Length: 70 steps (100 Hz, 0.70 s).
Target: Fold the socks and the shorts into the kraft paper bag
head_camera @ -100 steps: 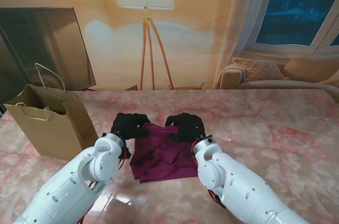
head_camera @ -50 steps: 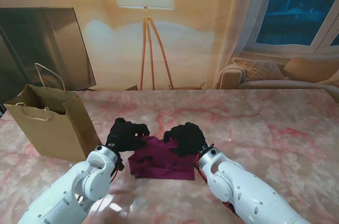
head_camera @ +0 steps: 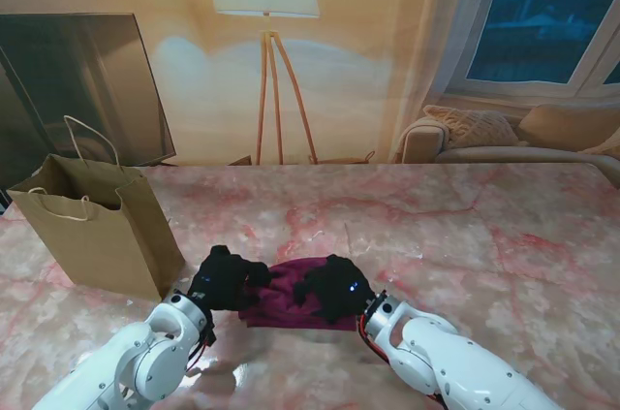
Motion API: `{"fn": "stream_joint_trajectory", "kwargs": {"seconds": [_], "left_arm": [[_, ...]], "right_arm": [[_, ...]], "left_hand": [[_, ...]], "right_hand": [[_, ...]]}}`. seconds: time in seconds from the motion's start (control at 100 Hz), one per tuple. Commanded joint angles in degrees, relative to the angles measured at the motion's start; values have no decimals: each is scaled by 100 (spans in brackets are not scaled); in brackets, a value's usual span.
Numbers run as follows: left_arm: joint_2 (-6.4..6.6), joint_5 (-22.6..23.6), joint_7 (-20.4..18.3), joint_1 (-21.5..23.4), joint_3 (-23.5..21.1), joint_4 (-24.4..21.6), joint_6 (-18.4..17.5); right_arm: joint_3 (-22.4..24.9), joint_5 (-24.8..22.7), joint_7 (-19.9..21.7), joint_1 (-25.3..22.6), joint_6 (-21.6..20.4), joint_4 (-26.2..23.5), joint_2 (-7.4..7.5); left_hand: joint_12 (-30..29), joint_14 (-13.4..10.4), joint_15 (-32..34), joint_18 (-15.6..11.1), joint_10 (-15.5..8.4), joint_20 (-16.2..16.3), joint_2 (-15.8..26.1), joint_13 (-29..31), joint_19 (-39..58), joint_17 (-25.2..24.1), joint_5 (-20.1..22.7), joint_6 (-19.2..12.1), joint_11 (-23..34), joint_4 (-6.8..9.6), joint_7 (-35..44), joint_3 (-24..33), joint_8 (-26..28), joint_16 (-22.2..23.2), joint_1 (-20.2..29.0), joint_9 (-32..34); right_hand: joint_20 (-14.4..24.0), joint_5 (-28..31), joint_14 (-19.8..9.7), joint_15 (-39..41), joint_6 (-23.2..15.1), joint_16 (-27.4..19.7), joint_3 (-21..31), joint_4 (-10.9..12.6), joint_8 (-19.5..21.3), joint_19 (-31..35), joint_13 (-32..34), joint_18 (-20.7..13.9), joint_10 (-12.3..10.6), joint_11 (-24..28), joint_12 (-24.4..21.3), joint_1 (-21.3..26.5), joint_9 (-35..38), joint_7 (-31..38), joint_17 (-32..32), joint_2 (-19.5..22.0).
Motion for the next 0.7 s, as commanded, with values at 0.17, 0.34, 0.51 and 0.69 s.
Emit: {"fn": "stream_joint_trajectory", "kwargs": {"seconds": [0.17, 0.34, 0.51, 0.69], "left_arm": [[143, -53, -669, 536, -388, -684, -42], [163, -31, -900, 834, -715, -1103, -8], [131, -90, -826, 941, -823, -1298, 69], [55, -379, -561, 740, -665, -1144, 241]], "right_arm": [[203, -70, 675, -355, -292, -266, 144], [745, -128, 1254, -790, -587, -749, 223], [1323, -212, 1523, -1265, -845, -1231, 254], [1803, -199, 1490, -1640, -1037, -1562, 226]], "left_hand": [[-1737, -14, -699, -112, 480, -72, 319, -710, -652, -358, 225, 783, -766, 50, -1769, -359, -1095, -294, -1114, -947], [-2035, 13, -936, -176, 585, -53, 633, -912, -887, -452, 258, 748, -1052, 107, -1989, -727, -1223, -362, -1108, -1243], [-2243, 43, -1094, -200, 674, 6, 1243, -1029, -1128, -511, 311, 675, -1217, 217, -2055, -1265, -1232, -416, -1166, -1393], [-2444, 37, -1469, -181, 661, 85, 2648, -1073, -1298, -508, 1259, 511, -1355, 487, -1599, -2979, -1391, -894, -591, -1428]], "right_hand": [[356, -146, -54, -742, -15, -180, -20, -117, -1425, -308, -574, -43, -99, -512, -437, -1024, -334, -64, -554, 500], [609, -568, -59, -1397, 650, -283, -868, 1122, -897, -818, -1640, -120, 35, -1241, -831, -2422, -1387, -1849, -1349, 1933], [620, -699, -106, -1756, 561, -373, -1636, 1261, -949, -1398, -2312, -141, 71, -1538, -995, -2563, -1950, -1976, -1909, 2558], [478, -446, -137, -2444, 453, -923, -1851, 1539, -928, -1947, -2298, -146, 79, -1752, -1197, -2548, -1763, -1844, -2095, 3062]]}}
